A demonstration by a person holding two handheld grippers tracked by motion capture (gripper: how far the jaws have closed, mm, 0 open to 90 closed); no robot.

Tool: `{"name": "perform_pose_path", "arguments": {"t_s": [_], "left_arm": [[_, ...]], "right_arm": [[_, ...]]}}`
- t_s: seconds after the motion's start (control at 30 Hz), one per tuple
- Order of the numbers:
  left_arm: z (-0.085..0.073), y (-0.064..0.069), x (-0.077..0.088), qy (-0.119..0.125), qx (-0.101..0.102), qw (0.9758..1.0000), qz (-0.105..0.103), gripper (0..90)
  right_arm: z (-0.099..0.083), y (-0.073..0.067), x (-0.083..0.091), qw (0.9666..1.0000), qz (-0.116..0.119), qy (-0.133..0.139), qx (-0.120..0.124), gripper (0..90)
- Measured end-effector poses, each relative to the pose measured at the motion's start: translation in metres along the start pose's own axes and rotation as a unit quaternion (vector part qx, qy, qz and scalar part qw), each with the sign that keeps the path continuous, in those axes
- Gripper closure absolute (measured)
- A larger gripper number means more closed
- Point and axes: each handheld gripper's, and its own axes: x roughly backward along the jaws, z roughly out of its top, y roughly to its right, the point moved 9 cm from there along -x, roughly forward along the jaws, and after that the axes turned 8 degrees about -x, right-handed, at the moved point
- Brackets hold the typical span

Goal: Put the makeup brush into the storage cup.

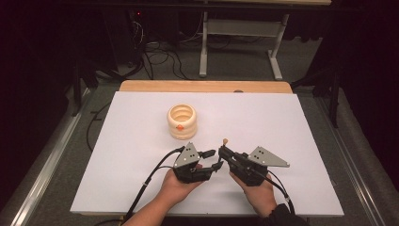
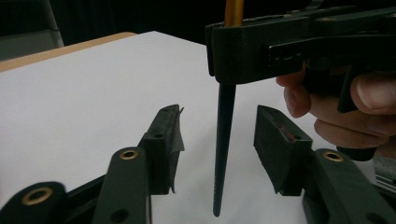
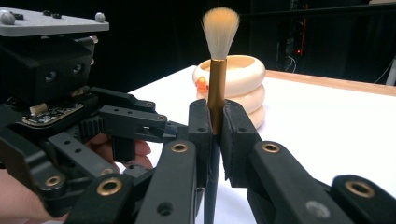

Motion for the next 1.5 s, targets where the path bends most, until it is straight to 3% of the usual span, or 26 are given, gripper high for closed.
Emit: {"name": "perform_pose_path", "arguments": {"t_s": [0.63, 1.1, 1.5], "left_arm": [[-0.0010, -0.0003, 0.0015, -0.003, 0.011, 0.9999, -0.010, 74.0], [-0.0011, 0.0015, 0.0019, -0.001, 0.004, 0.9999, -0.011, 82.3], [-0.0006, 0.0011, 0.0024, 0.000, 0.001, 1.0000, -0.008, 83.2]], "right_arm": [[-0.0069, -0.0072, -0.0051, 0.9998, 0.007, -0.013, 0.011, 85.5], [-0.0077, -0.0073, -0.0060, 0.9998, 0.008, -0.015, 0.009, 85.4], [-0.0074, -0.0068, -0.0058, 0.9998, 0.006, -0.015, 0.007, 84.3]]}}
